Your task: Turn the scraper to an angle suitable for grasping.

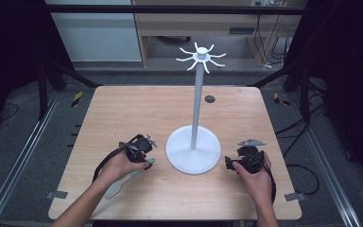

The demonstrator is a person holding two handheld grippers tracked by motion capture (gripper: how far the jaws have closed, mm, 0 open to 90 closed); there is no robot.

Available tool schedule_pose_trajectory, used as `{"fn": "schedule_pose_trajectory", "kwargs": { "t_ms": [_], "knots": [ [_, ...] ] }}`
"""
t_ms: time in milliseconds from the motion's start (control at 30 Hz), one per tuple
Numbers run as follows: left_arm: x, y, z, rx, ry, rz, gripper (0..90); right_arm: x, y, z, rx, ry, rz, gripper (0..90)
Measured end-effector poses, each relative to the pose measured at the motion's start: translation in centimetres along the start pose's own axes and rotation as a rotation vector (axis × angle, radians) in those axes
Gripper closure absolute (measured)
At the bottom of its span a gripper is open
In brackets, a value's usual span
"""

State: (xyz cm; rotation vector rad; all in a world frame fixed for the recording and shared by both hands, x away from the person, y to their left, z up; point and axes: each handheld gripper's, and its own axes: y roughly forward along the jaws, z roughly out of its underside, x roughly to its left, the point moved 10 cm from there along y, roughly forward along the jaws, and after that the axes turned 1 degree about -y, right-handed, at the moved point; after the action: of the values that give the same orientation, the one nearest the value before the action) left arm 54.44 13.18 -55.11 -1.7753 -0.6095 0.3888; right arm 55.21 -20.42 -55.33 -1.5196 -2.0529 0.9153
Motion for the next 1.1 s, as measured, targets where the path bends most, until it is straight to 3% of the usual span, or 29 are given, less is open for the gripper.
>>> {"fn": "schedule_pose_trajectory", "kwargs": {
  "t_ms": [800,1100],
  "knots": [
    [-0.02,0.99,0.12,0.053,0.002,0.025,68.1,0.0,-0.02,0.04,0.003,-0.003,0.0,8.7],
    [-0.13,0.98,0.1,0.043,-0.004,0.036,72.9,0.03,-0.03,0.08,0.007,-0.003,0.0,8.7]
  ]
}}
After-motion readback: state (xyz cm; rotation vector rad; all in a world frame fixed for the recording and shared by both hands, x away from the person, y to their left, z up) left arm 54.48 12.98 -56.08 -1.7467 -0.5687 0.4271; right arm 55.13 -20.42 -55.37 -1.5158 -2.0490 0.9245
